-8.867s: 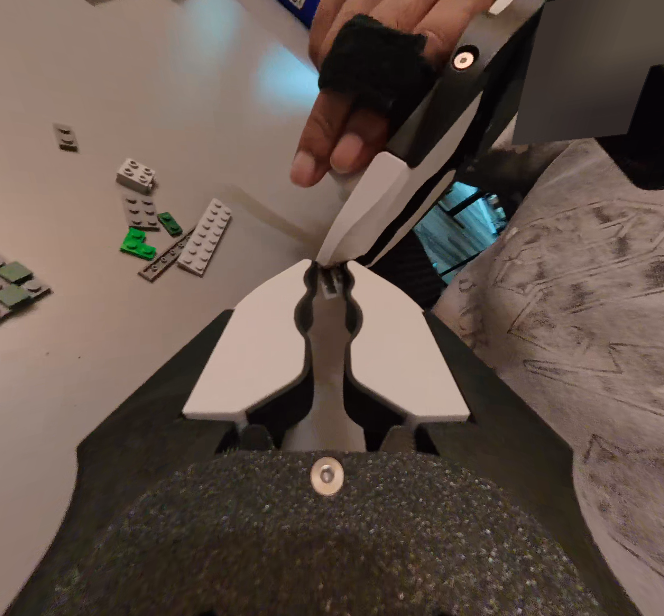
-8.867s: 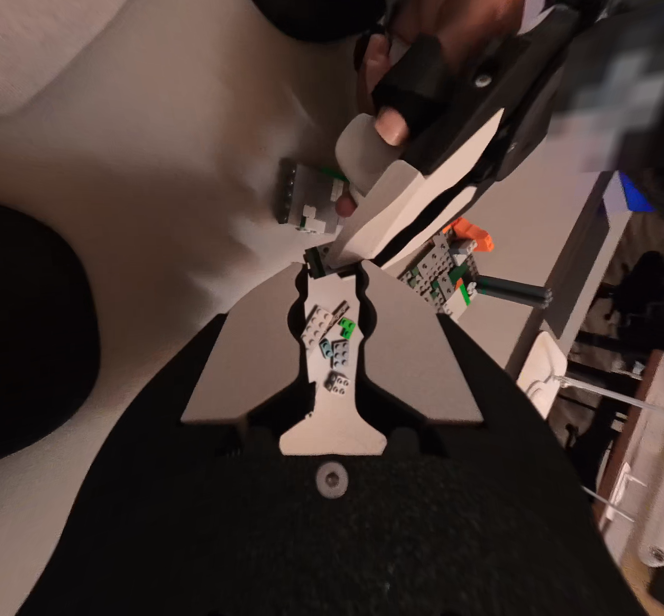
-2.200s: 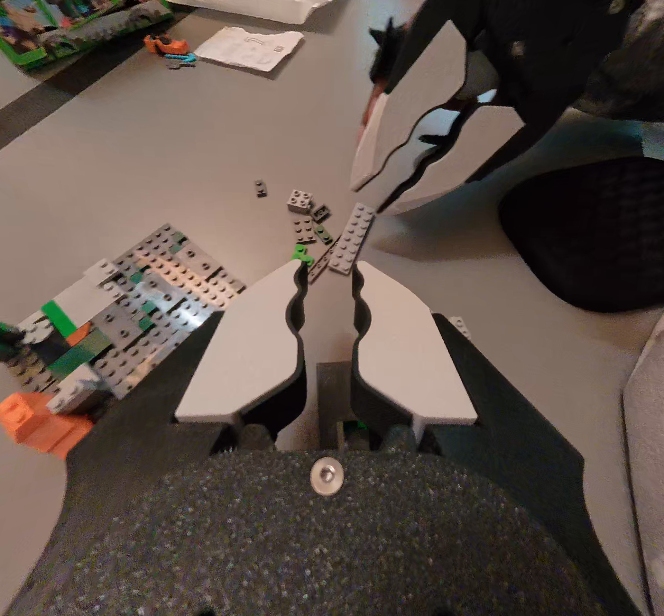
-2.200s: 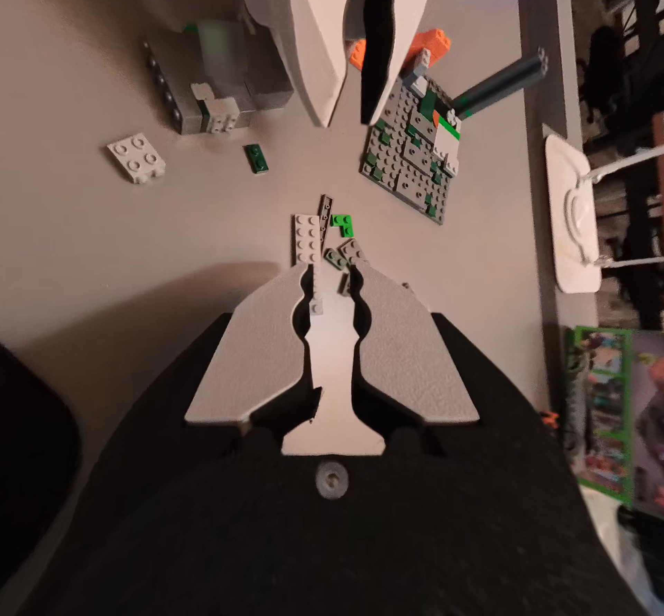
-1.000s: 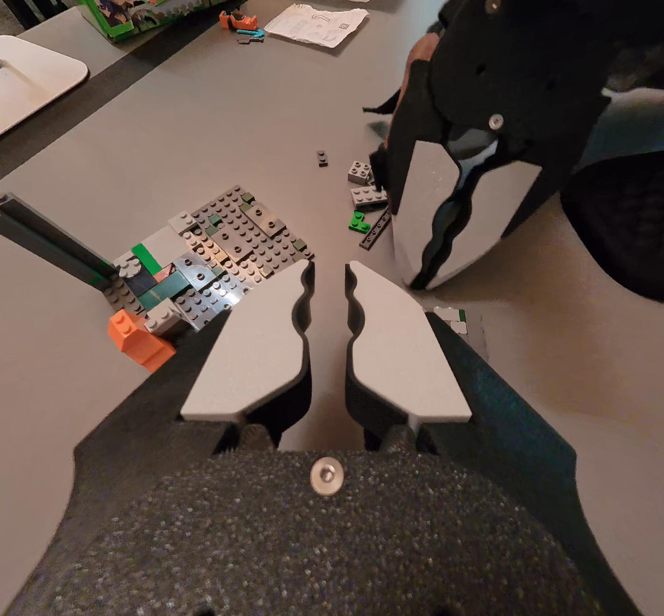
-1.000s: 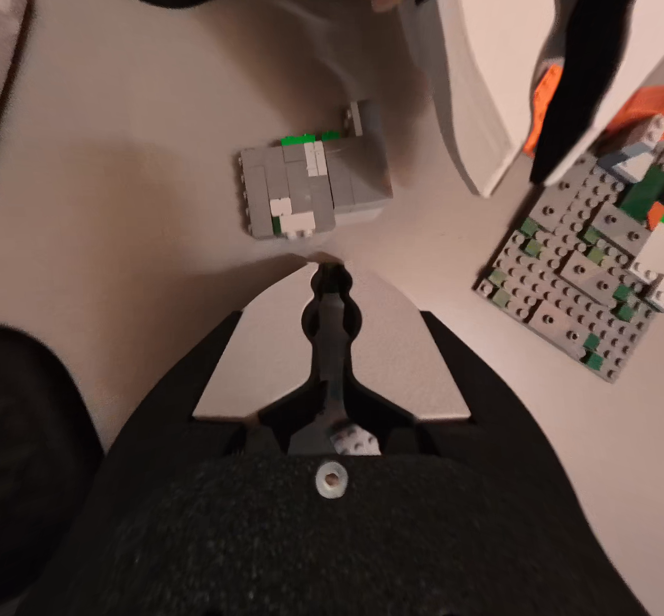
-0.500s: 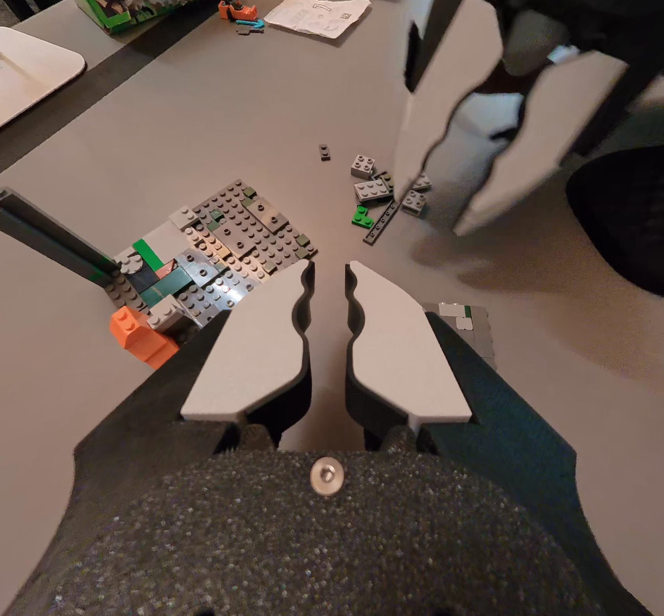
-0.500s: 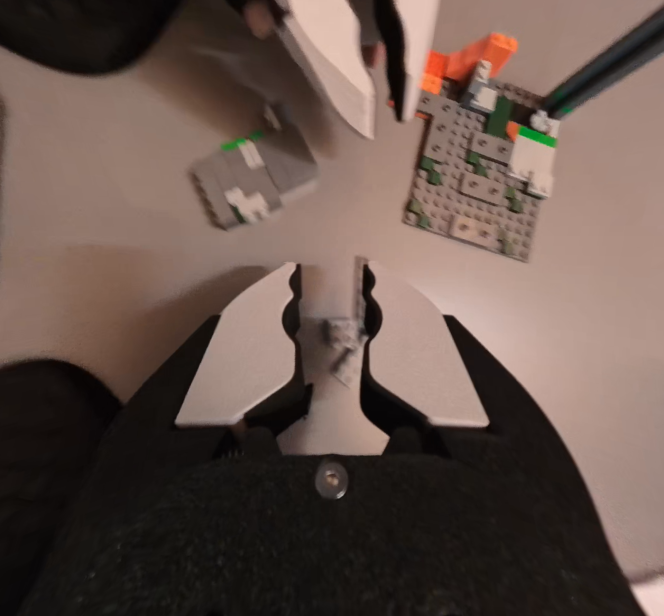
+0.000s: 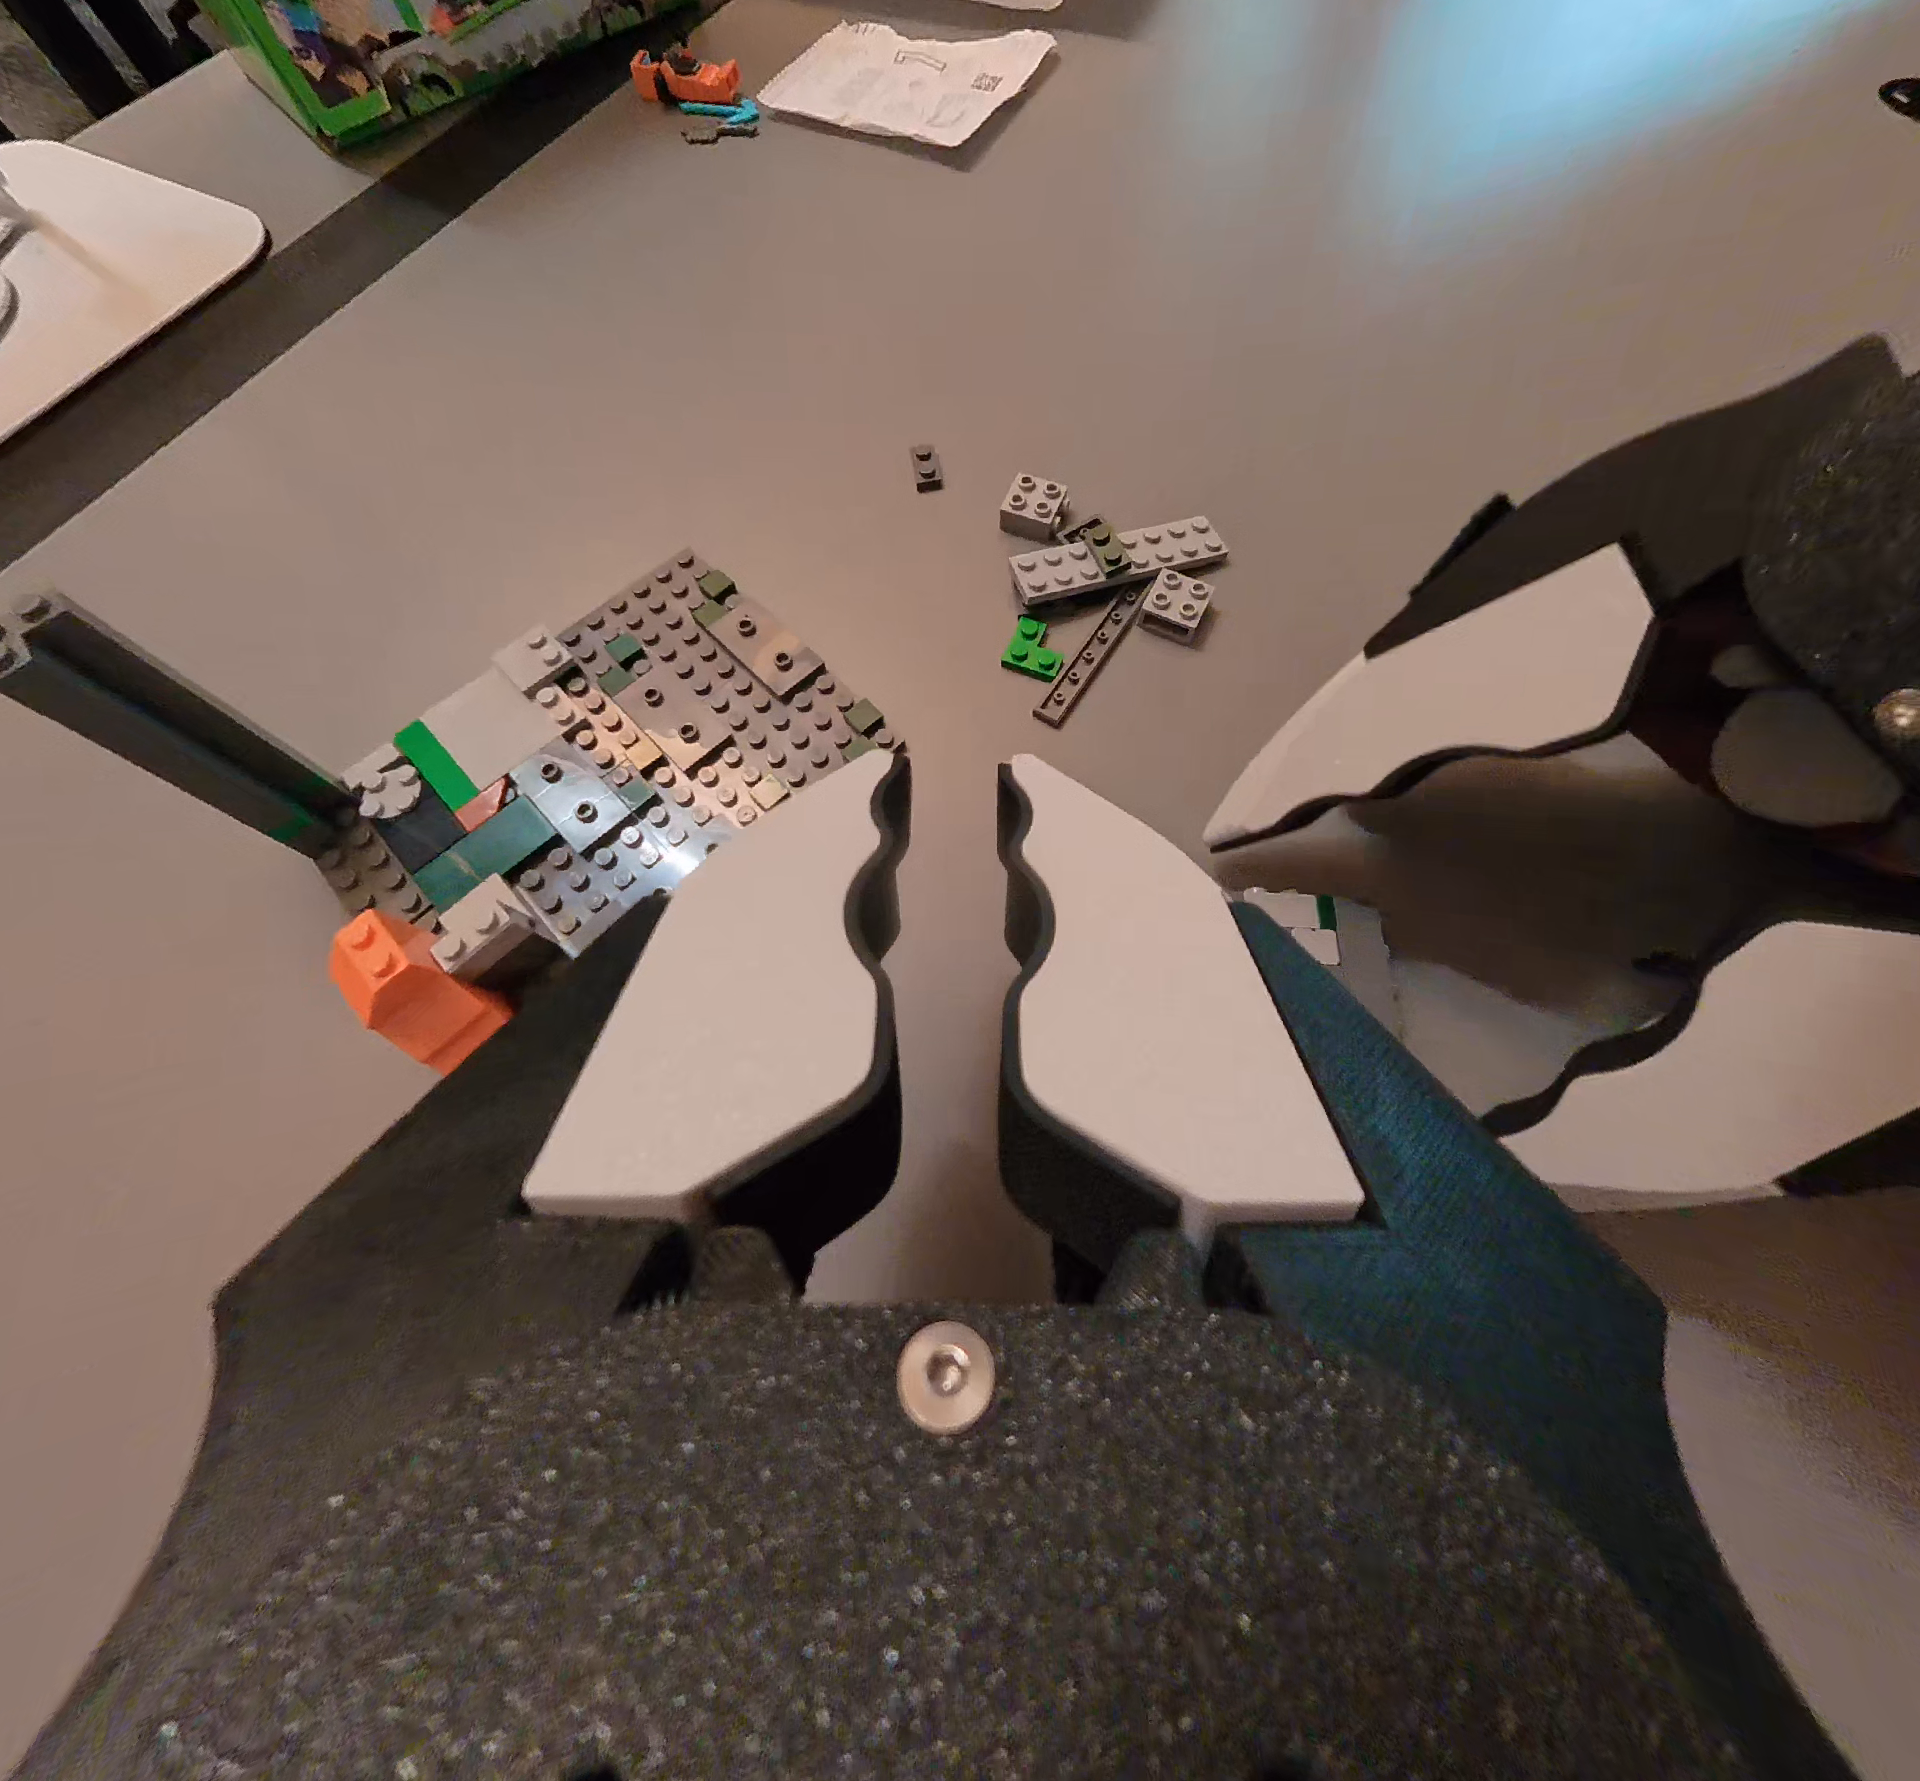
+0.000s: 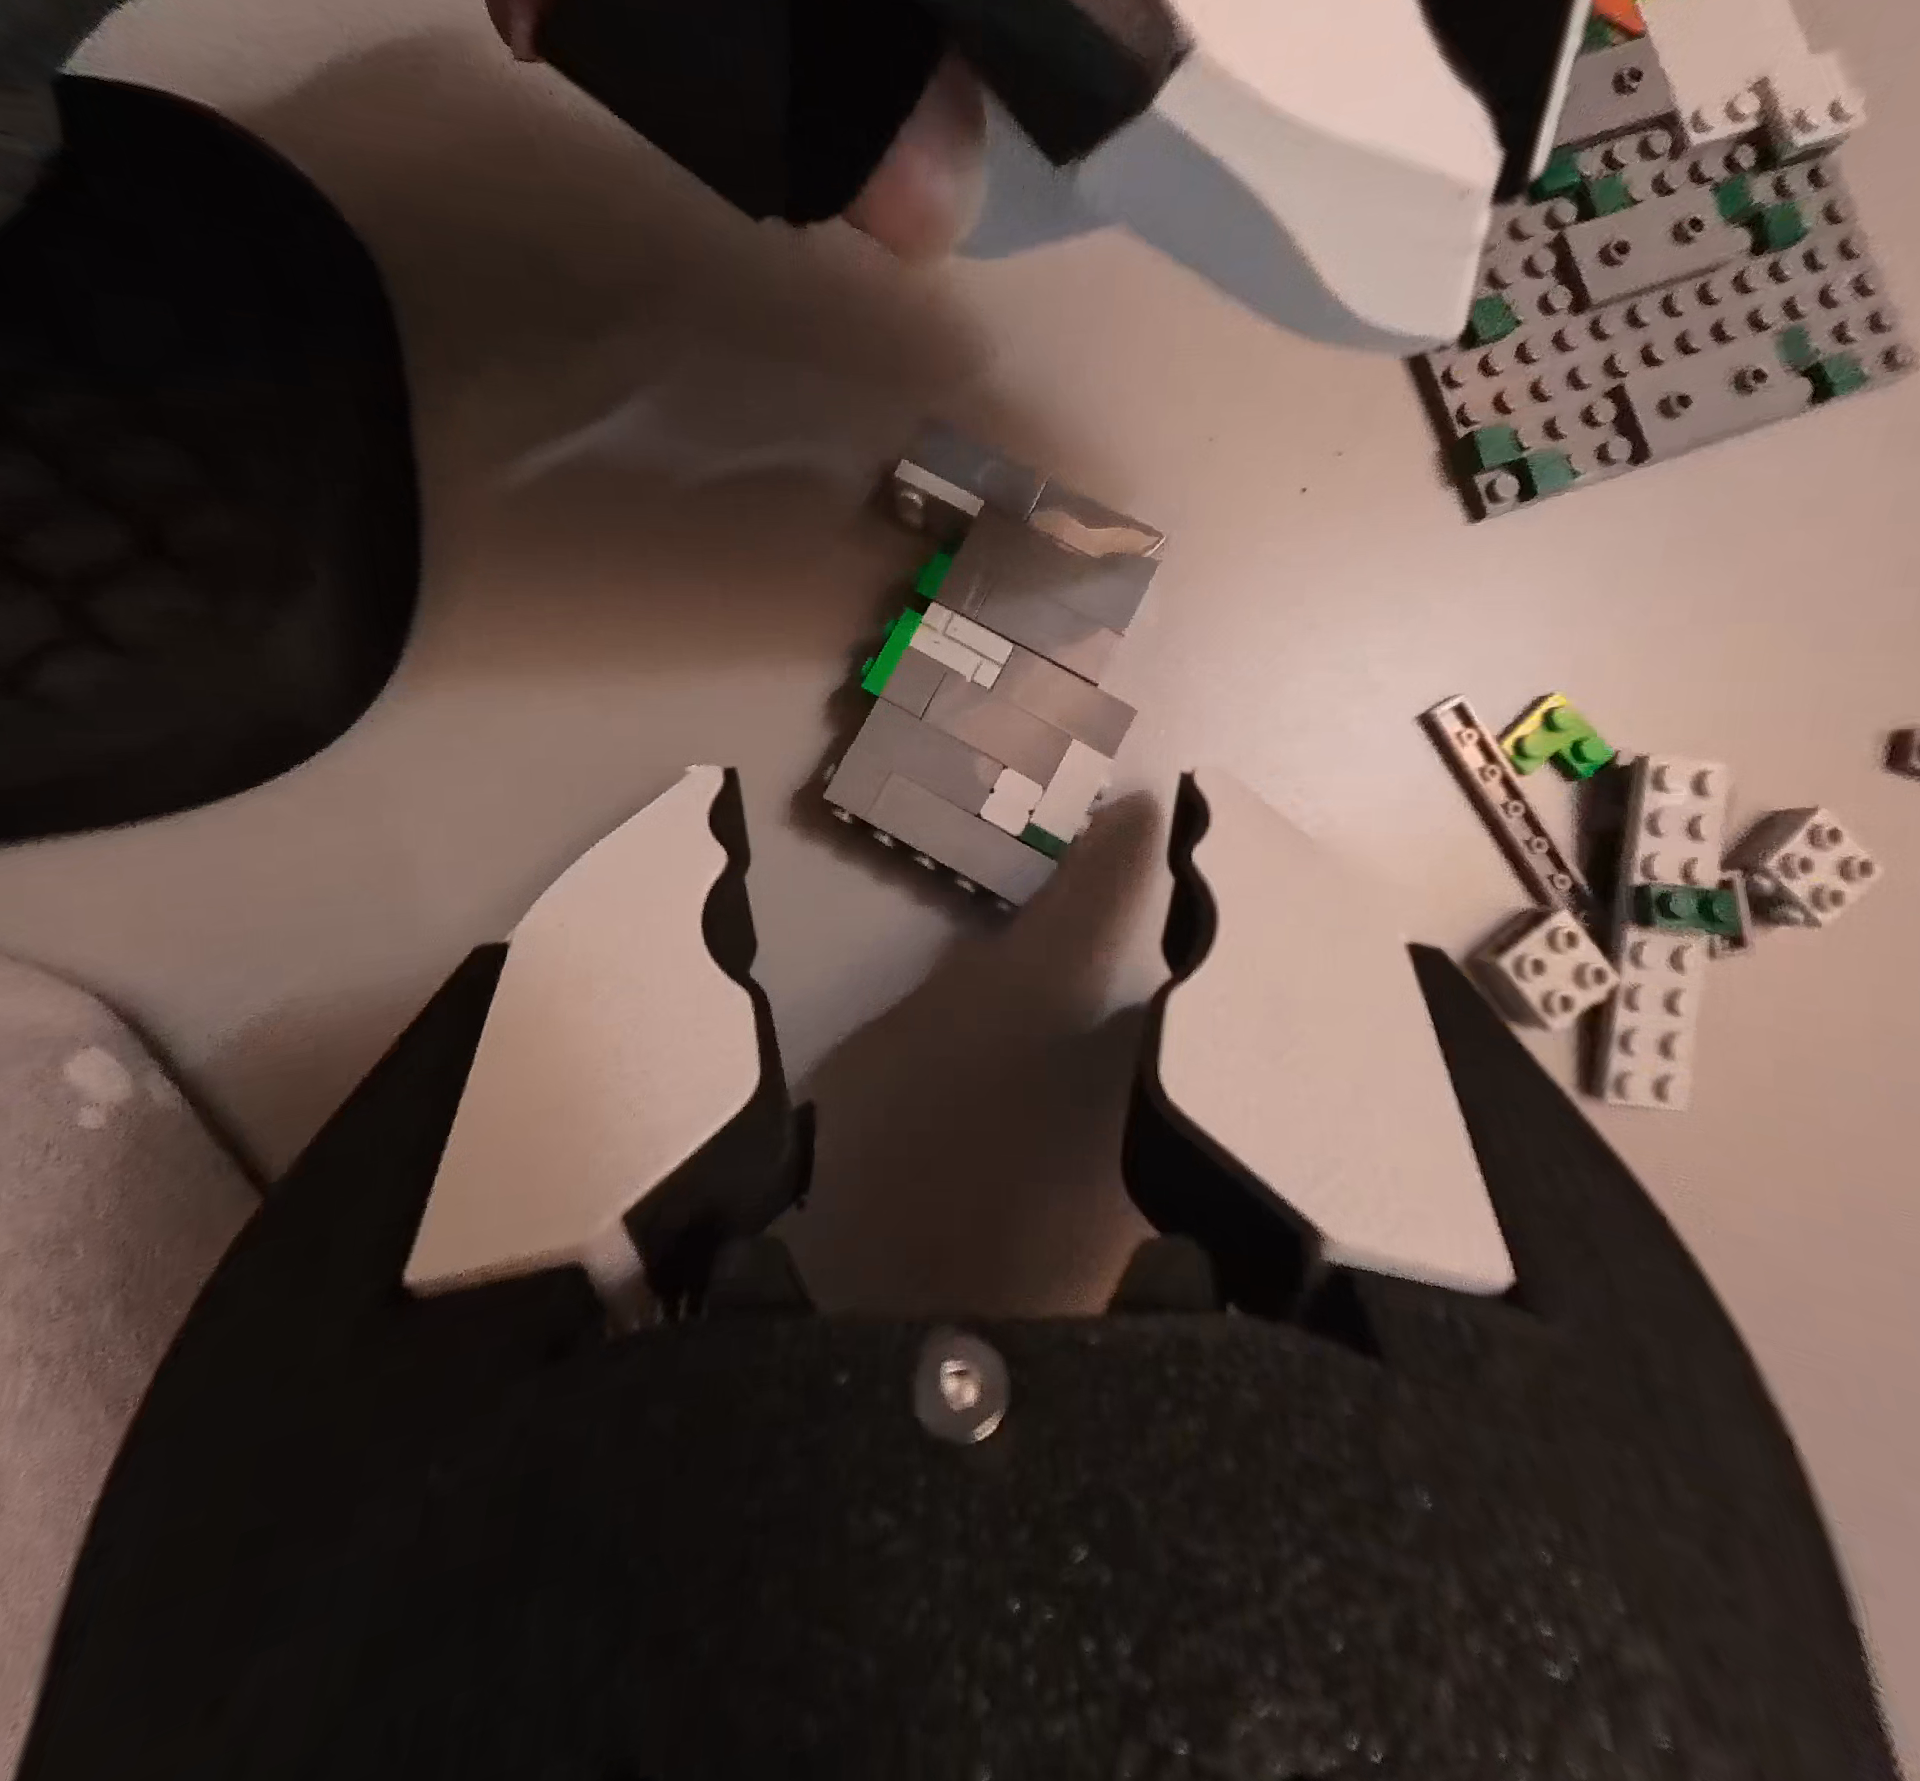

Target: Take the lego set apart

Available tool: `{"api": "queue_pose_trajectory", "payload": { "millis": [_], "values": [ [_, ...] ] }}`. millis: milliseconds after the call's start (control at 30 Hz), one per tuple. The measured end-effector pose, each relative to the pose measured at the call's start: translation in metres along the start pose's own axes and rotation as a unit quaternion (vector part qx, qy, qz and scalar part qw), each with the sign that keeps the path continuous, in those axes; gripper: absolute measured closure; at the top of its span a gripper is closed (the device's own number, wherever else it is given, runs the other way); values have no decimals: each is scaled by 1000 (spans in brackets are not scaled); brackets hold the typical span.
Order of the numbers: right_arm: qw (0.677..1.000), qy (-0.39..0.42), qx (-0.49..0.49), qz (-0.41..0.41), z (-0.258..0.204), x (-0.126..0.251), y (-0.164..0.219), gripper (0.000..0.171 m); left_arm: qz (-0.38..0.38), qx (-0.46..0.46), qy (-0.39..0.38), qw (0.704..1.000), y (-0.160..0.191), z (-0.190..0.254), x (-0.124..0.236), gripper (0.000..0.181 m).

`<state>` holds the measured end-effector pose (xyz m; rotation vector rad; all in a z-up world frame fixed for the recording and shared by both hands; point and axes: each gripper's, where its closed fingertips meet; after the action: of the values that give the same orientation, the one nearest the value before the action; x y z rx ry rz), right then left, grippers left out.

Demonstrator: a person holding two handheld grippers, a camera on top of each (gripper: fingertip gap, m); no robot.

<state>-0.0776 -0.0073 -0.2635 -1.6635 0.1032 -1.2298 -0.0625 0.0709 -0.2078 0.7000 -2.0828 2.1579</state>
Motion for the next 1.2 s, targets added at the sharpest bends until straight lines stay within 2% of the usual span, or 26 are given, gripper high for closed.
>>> {"api": "queue_pose_trajectory", "payload": {
  "millis": [100, 133, 233, 333, 467, 633, 700, 800, 900, 933, 1067, 1133, 1200],
  "values": [
    [1000, 4, 4, 9, -1, 0, 0, 116, 0, 1, 2, 1000, -1, 2, 1, 166],
    [1000, -4, 9, 11, -2, 1, 0, 119, 2, 0, 4, 1000, -2, 3, 2, 166],
    [998, -41, 54, 7, 4, 8, 3, 119, 6, -5, 15, 1000, -6, 8, 4, 165],
    [985, -75, 151, 24, 20, 24, -4, 120, 5, 8, 40, 999, -5, 14, 6, 164],
    [936, -129, 323, 56, 39, 45, -12, 120, 35, 67, 106, 991, -15, 31, 7, 159],
    [872, -225, 417, 122, 32, 64, -23, 120, 88, 165, 208, 960, -30, 52, 9, 143],
    [851, -246, 444, 132, 24, 68, -26, 120, 97, 196, 258, 941, -33, 63, 12, 142],
    [834, -262, 461, 157, 14, 71, -36, 120, 81, 222, 334, 912, -32, 86, 16, 143],
    [828, -264, 462, 178, 11, 74, -46, 120, 66, 231, 368, 898, -29, 101, 15, 148],
    [831, -261, 456, 181, 11, 74, -48, 120, 70, 240, 367, 896, -32, 100, 14, 155],
    [855, -245, 412, 200, 19, 76, -53, 121, 79, 288, 365, 882, -40, 93, 13, 158],
    [875, -248, 346, 230, 26, 83, -60, 125, 107, 301, 361, 876, -49, 86, 17, 163],
    [896, -275, 249, 244, 30, 92, -64, 122, 118, 264, 340, 895, -49, 82, 17, 163]
  ]
}}
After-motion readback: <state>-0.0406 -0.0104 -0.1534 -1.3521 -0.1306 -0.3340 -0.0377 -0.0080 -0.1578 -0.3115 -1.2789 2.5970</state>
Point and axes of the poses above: each gripper's, where its closed fingertips meet, x back along the fingers, y out of its underside, z = x × y across the jaws, and after that the axes turned 11 degrees about z, right-handed
